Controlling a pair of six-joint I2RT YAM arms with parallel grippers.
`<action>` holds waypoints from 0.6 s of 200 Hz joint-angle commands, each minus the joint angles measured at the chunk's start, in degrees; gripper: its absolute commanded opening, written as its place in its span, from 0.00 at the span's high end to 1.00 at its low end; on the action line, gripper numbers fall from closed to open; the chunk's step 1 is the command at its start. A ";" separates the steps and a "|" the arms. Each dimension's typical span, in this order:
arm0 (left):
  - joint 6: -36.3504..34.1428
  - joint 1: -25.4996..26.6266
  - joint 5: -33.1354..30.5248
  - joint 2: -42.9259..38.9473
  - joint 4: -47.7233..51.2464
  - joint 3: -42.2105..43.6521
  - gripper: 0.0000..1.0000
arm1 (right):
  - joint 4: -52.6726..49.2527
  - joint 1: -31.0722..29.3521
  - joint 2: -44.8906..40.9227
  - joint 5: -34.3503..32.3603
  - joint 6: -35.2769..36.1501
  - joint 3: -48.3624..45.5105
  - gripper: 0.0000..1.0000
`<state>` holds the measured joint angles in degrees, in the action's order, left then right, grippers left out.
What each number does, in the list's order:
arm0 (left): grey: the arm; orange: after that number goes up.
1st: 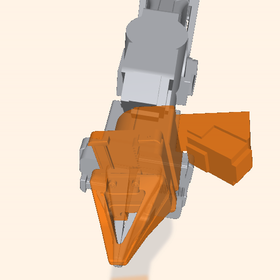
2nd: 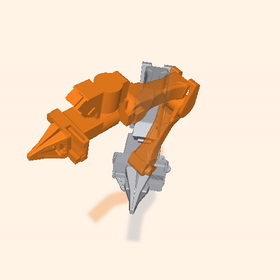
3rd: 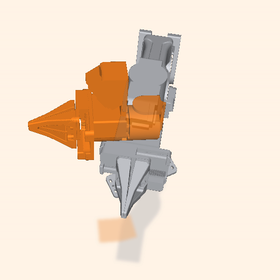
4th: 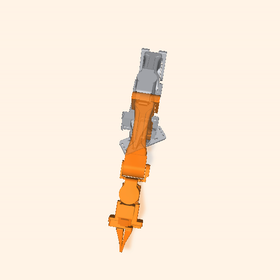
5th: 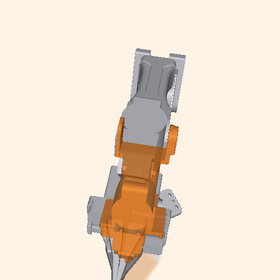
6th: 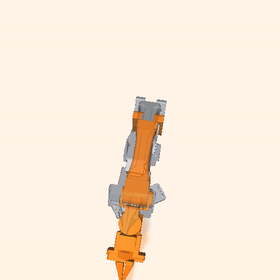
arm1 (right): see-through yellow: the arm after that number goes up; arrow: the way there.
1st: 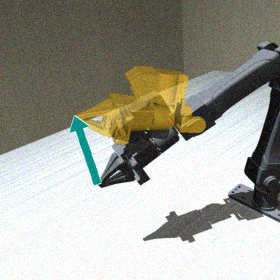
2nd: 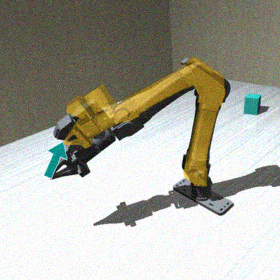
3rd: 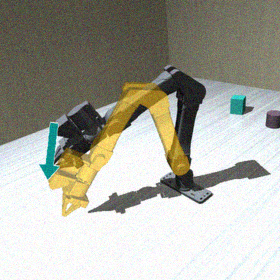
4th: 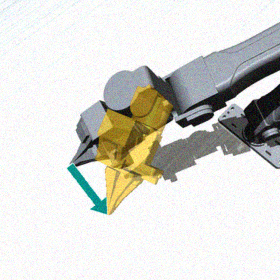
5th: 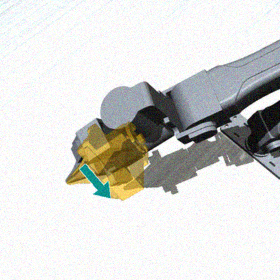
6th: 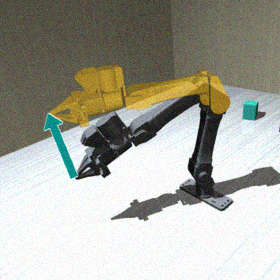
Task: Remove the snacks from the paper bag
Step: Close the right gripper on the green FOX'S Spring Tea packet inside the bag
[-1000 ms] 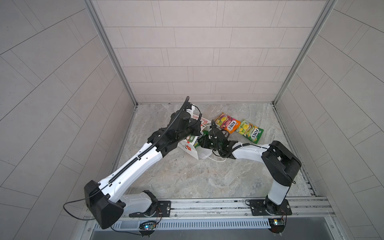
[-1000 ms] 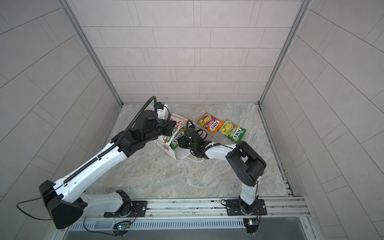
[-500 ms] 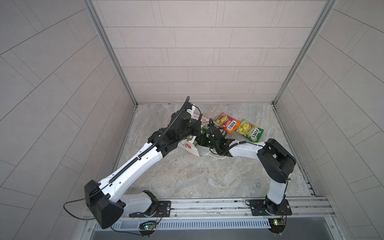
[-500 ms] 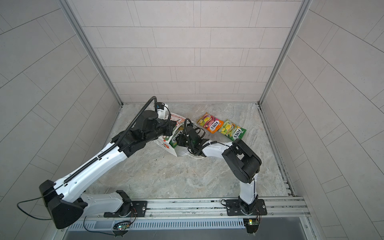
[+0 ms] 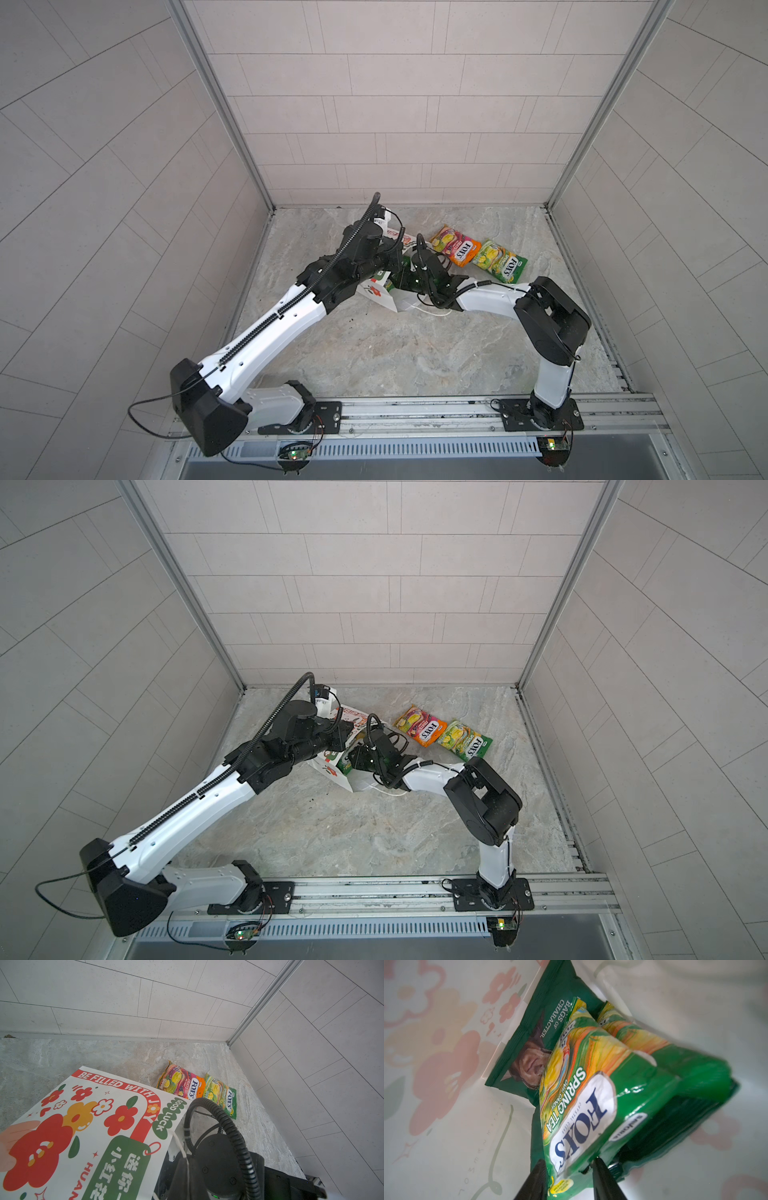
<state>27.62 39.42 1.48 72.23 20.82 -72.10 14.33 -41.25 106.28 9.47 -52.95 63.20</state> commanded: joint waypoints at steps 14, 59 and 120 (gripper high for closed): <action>0.31 0.55 -0.05 -0.16 -1.22 -2.25 1.00 | -5.35 -0.31 -1.16 -5.70 -0.66 0.02 0.56; 0.29 0.72 0.06 -0.08 -1.22 -2.27 1.00 | -5.01 -0.24 0.14 -4.55 -1.37 1.29 0.56; 0.25 0.86 0.17 -0.07 -1.22 -2.39 1.00 | -0.76 -0.28 1.72 -1.53 -1.98 2.27 0.59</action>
<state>27.62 39.79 1.48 72.25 20.84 -72.12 10.92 -41.47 106.96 7.11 -53.84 64.49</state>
